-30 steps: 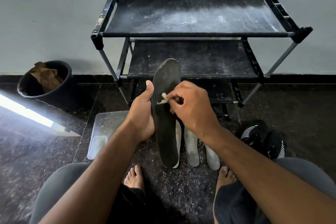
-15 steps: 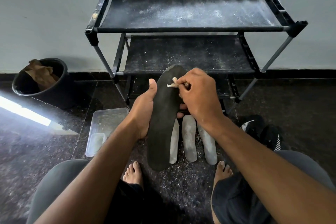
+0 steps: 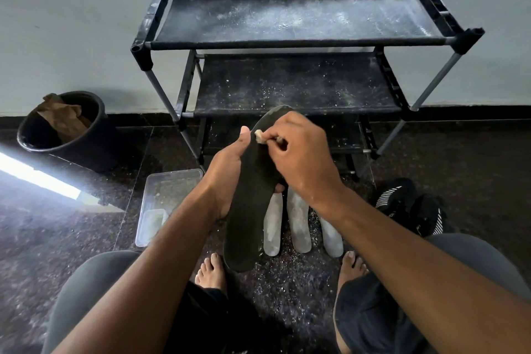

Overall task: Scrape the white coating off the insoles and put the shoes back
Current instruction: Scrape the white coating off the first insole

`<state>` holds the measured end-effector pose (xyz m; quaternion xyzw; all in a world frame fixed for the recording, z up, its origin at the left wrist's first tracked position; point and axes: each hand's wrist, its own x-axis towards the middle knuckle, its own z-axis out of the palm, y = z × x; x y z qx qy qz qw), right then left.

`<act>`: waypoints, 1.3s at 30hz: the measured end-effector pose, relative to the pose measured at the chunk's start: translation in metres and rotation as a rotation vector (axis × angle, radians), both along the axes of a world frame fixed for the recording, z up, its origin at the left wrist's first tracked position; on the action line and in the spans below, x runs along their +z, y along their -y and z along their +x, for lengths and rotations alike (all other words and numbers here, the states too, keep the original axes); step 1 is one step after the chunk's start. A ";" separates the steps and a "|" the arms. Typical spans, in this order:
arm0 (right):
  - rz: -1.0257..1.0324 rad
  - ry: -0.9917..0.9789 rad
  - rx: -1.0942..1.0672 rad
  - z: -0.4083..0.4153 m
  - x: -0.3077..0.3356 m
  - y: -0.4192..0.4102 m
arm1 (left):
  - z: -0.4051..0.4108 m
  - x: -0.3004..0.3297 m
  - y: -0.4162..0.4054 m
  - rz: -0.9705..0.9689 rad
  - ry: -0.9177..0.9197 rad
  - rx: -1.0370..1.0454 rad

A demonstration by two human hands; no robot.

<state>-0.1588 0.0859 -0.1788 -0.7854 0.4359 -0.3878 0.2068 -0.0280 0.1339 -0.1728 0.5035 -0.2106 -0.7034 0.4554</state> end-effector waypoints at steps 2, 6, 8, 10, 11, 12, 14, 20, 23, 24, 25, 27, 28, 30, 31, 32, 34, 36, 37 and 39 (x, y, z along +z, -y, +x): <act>-0.011 0.001 0.019 0.000 0.000 0.001 | 0.000 0.000 -0.001 -0.007 -0.002 -0.013; -0.023 0.079 -0.160 -0.012 0.006 0.023 | 0.000 0.000 -0.002 -0.006 0.025 -0.066; -0.017 0.083 -0.170 -0.012 0.006 0.022 | -0.002 -0.001 -0.001 -0.007 0.005 -0.083; -0.014 0.053 -0.094 -0.006 0.003 0.012 | -0.003 -0.001 -0.002 0.011 -0.021 -0.061; -0.008 0.044 -0.055 -0.003 0.002 0.008 | -0.004 -0.001 -0.002 0.020 -0.036 -0.048; -0.001 0.044 -0.035 -0.002 0.003 0.007 | -0.003 -0.001 -0.002 0.017 -0.041 -0.040; 0.013 0.067 -0.078 -0.005 0.005 0.014 | -0.003 -0.001 -0.002 0.010 -0.025 -0.054; 0.039 0.102 -0.124 -0.007 0.005 0.013 | 0.000 -0.003 0.000 -0.013 -0.066 -0.061; 0.056 0.076 0.001 0.004 0.001 -0.002 | 0.001 -0.003 0.001 0.006 -0.117 0.001; 0.065 0.083 0.012 0.004 0.001 -0.002 | 0.001 -0.004 0.000 0.009 -0.118 0.009; 0.076 0.100 -0.001 0.004 0.002 0.001 | 0.002 -0.005 0.001 0.007 -0.110 0.012; 0.071 0.128 -0.091 -0.003 0.005 0.013 | 0.002 -0.007 0.001 0.001 -0.093 0.000; 0.056 0.137 -0.141 -0.007 0.006 0.019 | 0.002 -0.008 0.002 -0.006 -0.084 -0.011; 0.038 0.146 -0.197 -0.011 0.007 0.023 | 0.001 -0.009 0.002 -0.013 -0.070 -0.032; 0.037 0.137 -0.191 -0.010 0.007 0.020 | 0.001 -0.009 0.003 -0.011 -0.069 -0.031; 0.042 0.123 -0.158 -0.007 0.005 0.015 | 0.001 -0.008 0.002 -0.009 -0.072 -0.021; 0.058 0.110 -0.057 0.001 0.002 0.002 | 0.001 -0.008 0.002 -0.007 -0.083 -0.003; 0.069 0.117 -0.002 0.003 0.002 -0.001 | 0.001 -0.009 0.002 -0.011 -0.084 0.006; 0.079 0.126 -0.017 0.001 0.003 0.002 | 0.002 -0.009 0.002 -0.014 -0.079 0.011; 0.072 0.132 -0.120 -0.006 0.006 0.015 | 0.002 -0.009 0.002 -0.017 -0.072 0.002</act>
